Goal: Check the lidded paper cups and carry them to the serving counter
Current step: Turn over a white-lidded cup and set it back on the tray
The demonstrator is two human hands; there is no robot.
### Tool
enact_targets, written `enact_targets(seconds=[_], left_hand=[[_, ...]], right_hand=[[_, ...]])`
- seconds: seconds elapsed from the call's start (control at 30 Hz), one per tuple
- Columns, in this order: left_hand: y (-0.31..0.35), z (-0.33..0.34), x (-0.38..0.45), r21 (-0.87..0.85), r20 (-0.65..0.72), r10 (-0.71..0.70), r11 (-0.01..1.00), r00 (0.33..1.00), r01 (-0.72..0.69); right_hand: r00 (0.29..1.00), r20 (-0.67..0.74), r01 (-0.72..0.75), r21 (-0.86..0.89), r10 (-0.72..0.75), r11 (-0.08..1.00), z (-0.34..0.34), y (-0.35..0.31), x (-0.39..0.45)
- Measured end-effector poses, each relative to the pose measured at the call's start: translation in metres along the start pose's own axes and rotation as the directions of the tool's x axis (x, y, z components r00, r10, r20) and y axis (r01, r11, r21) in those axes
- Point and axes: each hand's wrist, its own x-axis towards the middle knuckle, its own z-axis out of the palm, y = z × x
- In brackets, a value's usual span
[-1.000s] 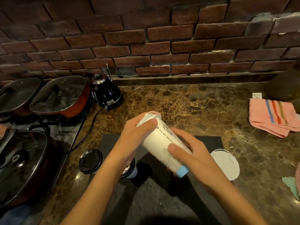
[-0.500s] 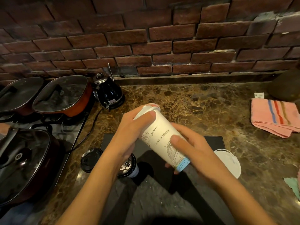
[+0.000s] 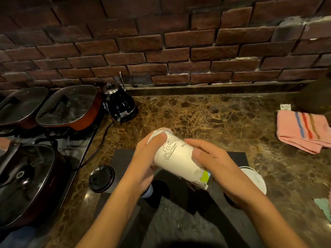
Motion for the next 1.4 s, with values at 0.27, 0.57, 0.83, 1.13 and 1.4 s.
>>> enact_targets(seconds=[0.27,0.57,0.83,1.13,1.4], left_hand=[[-0.005,0.022,-0.011,-0.347,0.548,-0.407,0.684,0.731,0.641],[-0.025,0.03,-0.022,-0.555,0.352,-0.248,0.721,0.903,0.415],[-0.028,0.038,-0.025,-0.513,0.346,-0.272,0.746,0.898,0.424],[-0.019,0.041,-0.021,-0.44,0.375,-0.177,0.83,0.91,0.342],[-0.018,0.022,-0.008,-0.301,0.462,-0.397,0.771,0.793,0.561]], right_hand=[[0.854,0.183,0.499,-0.016,-0.488,0.867,-0.005,-0.038,0.004],[0.823,-0.304,0.533,0.124,-0.479,0.837,0.015,-0.037,0.025],[0.848,-0.326,0.417,-0.078,-0.418,0.906,0.012,-0.047,0.014],[0.773,-0.43,0.564,0.128,-0.467,0.816,0.004,-0.042,0.014],[0.824,-0.348,0.506,0.098,-0.447,0.857,-0.002,-0.021,0.004]])
